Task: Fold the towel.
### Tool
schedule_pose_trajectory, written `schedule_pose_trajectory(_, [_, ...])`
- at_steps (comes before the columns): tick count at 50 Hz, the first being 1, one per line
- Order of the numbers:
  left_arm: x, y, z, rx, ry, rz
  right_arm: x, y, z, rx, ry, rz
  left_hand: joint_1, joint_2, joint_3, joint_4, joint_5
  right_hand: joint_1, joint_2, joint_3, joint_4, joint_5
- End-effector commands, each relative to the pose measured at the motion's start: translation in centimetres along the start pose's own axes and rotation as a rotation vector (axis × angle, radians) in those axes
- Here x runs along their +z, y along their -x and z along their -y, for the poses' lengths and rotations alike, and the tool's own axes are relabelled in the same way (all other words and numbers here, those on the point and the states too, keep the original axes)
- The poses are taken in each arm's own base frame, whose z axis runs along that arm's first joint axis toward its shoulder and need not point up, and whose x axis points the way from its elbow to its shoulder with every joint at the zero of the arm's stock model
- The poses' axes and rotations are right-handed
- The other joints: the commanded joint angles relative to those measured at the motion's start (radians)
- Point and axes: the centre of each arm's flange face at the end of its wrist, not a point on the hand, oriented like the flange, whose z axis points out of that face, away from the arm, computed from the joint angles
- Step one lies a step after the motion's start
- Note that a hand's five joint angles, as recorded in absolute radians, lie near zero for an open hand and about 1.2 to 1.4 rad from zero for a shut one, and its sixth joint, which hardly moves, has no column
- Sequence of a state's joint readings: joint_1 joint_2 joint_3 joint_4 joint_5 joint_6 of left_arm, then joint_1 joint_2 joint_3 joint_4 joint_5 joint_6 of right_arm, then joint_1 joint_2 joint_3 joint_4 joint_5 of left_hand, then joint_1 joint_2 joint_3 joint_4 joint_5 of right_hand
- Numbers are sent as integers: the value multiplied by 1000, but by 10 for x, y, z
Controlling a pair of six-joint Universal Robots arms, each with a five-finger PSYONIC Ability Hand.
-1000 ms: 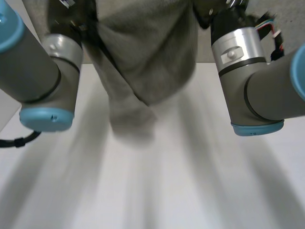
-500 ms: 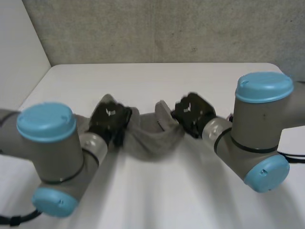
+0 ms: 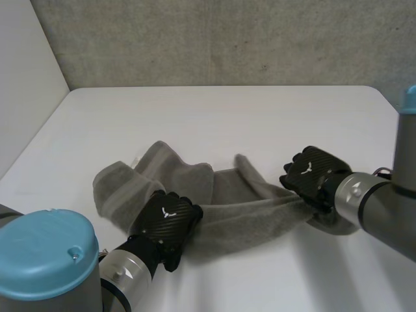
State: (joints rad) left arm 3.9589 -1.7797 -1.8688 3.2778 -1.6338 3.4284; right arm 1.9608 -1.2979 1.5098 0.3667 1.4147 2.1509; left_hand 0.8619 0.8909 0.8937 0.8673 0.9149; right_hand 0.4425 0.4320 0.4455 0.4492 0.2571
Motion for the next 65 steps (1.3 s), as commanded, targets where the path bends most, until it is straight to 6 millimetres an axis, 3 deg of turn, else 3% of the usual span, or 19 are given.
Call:
schedule_pose_trajectory(1, [0, 14, 31, -6, -103, 48, -3, -19, 10, 68, -88, -63, -510, -539, -542, -515, -737, -268, -257, -271, -275, -257])
schedule_pose_trajectory(5, [7, 28, 45, -17, -138, 89, -1, -27, 17, 187, -152, -87, -610, -639, -642, -616, -838, -268, -257, -271, -275, -257])
schedule_pose_trajectory(7, [16, 50, 54, -34, -161, 153, 0, -34, 22, 301, -197, -89, -654, -683, -686, -659, -882, -268, -257, -271, -275, -257])
schedule_pose_trajectory(12, [32, 72, 59, -49, -168, 213, 0, -33, 26, 407, -231, -56, -669, -698, -701, -674, -896, -268, -257, -271, -275, -257])
schedule_pose_trajectory(21, [81, 97, 23, -73, -2, 238, 4, -35, 20, 439, -197, -48, -628, -657, -660, -633, -855, -268, -257, -271, -275, -257])
schedule_pose_trajectory(25, [96, 102, 16, -59, 22, 218, 4, -39, 12, 458, -162, -44, -616, -645, -648, -621, -844, -268, -257, -271, -275, -257])
schedule_pose_trajectory(30, [121, 120, 9, 22, 36, 207, 2, -28, 3, 477, -109, 23, -572, -601, -604, -578, -800, -268, -257, -271, -275, -257])
schedule_pose_trajectory(40, [122, 119, -7, 45, 185, 137, 12, -8, -25, 472, -67, 25, -464, -493, -495, -469, -691, -255, -244, -258, -261, -244])
schedule_pose_trajectory(44, [121, 129, -13, 24, 197, 136, 15, -1, -32, 475, -62, 18, -411, -440, -442, -416, -638, -249, -238, -252, -256, -238])
schedule_pose_trajectory(51, [120, 121, -18, 10, 188, 57, 26, 5, -42, 475, -26, 34, -419, -448, -451, -425, -647, -249, -238, -252, -256, -238])
schedule_pose_trajectory(59, [119, 114, -22, 11, 196, 31, 38, 2, -63, 463, 49, 23, -428, -457, -460, -434, -656, -175, -165, -179, -182, -165])
schedule_pose_trajectory(65, [120, 109, -26, 10, 205, 19, 39, -7, -75, 458, 93, -19, -402, -431, -434, -407, -629, 42, 52, 39, 35, 53])
